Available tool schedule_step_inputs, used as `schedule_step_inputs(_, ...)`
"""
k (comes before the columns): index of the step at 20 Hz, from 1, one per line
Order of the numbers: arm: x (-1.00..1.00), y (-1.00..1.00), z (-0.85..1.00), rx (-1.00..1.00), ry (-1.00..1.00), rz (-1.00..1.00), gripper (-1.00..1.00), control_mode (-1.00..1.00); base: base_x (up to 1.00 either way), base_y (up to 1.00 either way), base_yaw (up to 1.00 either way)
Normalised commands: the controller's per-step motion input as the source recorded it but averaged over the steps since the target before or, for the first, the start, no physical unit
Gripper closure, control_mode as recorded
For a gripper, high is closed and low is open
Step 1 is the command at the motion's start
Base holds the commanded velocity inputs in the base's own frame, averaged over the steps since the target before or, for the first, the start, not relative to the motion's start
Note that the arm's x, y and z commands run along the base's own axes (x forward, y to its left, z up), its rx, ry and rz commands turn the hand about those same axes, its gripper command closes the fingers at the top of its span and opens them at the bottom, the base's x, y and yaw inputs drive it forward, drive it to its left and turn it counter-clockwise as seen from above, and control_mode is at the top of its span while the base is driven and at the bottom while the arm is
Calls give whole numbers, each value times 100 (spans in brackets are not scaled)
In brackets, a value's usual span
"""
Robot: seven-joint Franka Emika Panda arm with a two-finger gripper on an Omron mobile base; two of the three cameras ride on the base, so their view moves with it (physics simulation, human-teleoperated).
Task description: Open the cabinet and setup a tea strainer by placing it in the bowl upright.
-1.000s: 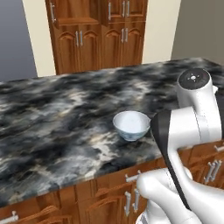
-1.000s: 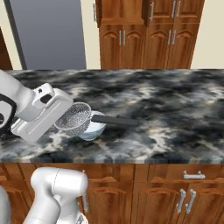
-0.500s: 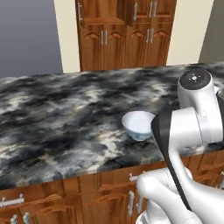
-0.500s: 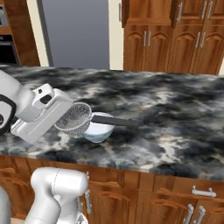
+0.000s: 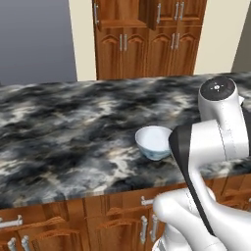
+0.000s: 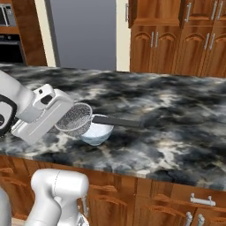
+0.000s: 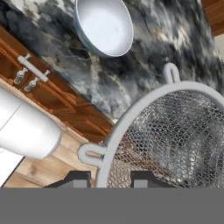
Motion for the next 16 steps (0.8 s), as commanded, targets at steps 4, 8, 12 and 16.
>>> schedule_step_inputs(4, 0, 0, 0, 0, 0, 0, 100, 100, 11, -40, -3)
schedule_step_inputs(8, 0, 0, 0, 0, 0, 0, 100, 100, 0, -27, -18)
schedule_step_inputs(12, 0, 0, 0, 0, 0, 0, 100, 100, 0, 13, -4)
schedule_step_inputs(16, 0, 0, 0, 0, 0, 0, 100, 100, 0, 22, -1)
